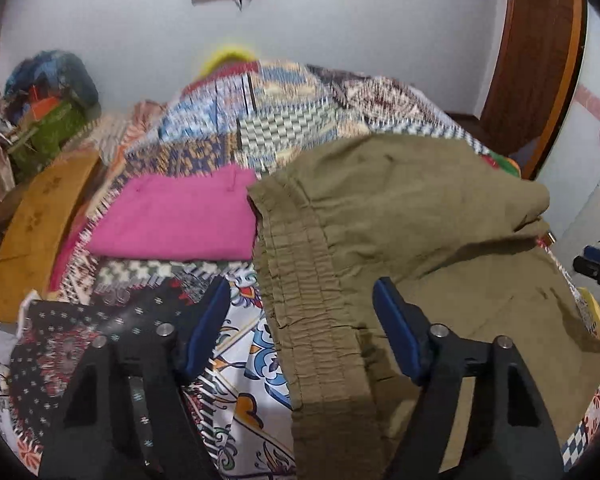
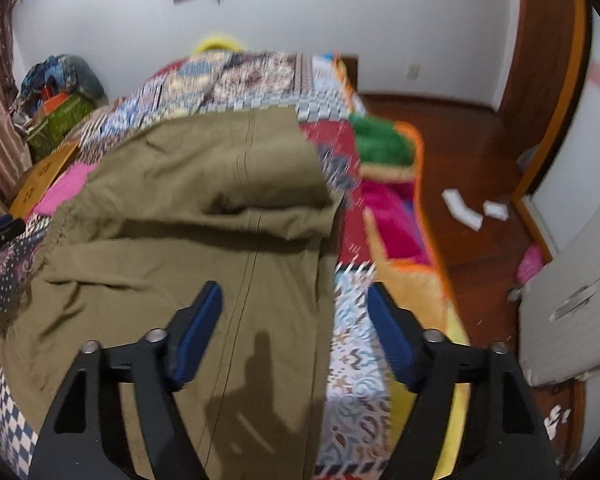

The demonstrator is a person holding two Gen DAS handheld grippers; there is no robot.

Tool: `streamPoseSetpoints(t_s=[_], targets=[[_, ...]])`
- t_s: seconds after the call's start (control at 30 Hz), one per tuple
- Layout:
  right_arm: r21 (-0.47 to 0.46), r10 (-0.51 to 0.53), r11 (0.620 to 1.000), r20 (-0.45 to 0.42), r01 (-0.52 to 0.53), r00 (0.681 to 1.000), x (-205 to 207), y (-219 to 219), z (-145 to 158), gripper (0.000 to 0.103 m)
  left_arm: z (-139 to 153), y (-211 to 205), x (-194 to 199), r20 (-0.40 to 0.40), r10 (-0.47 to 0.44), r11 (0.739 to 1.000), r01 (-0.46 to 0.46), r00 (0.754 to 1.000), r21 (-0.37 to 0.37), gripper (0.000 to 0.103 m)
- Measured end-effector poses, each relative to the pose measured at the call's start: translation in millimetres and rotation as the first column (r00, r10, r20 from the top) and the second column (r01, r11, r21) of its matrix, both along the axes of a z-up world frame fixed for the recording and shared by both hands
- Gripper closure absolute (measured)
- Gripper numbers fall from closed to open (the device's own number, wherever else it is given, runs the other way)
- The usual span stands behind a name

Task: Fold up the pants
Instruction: 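Move left tool to the elastic waistband while right tool reaches the pant leg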

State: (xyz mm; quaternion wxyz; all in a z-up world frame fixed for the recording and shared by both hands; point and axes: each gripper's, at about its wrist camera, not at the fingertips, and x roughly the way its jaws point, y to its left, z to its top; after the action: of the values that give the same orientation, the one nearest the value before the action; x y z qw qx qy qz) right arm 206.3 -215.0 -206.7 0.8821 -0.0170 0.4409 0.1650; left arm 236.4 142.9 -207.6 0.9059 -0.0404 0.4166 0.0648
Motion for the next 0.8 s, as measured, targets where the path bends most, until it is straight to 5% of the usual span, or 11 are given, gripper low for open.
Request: streamPoseSetpoints(t_s=[0.2,0.4,0.57,0.7,0.8], targets=[[0.025,0.042,0.999,-0.094,-0.04,0.995,9.2,0.5,-21.9,0.066,-26.2,4.9,9.2,-0.087,-0.034,0.997,0.028,0.996,-0.069,0.052],[0.02,0.063,0.998,-0.123,-0.061,0.99,20.2,0.2,-27.8,0.068,-46.3,2.5,16.2,-0.154,-0.05,0.996,0.037,0.987,-0.087,0.053],[-0.005,0.082,0.996,-0.177,-0.085,0.981,33.8,7.3,-38.4,0.068,-52.8,16.1,19.3,-0.171,-0.054,0.982,0.021,0.984,-0.19,0.053],[0.03,0.095,0.995,-0.173,-0.091,0.98,30.0,9.5,-33.3,0.092,-53.8,22.2,16.5,-0.173,-0.055,0.968,0.011,0.983,-0.25,0.056],[0.066,0.099,0.994,-0.15,-0.09,0.984,25.2,6.8,-25.3,0.095,-49.7,18.8,11.3,-0.18,-0.045,0.978,0.007,0.983,-0.208,0.076]])
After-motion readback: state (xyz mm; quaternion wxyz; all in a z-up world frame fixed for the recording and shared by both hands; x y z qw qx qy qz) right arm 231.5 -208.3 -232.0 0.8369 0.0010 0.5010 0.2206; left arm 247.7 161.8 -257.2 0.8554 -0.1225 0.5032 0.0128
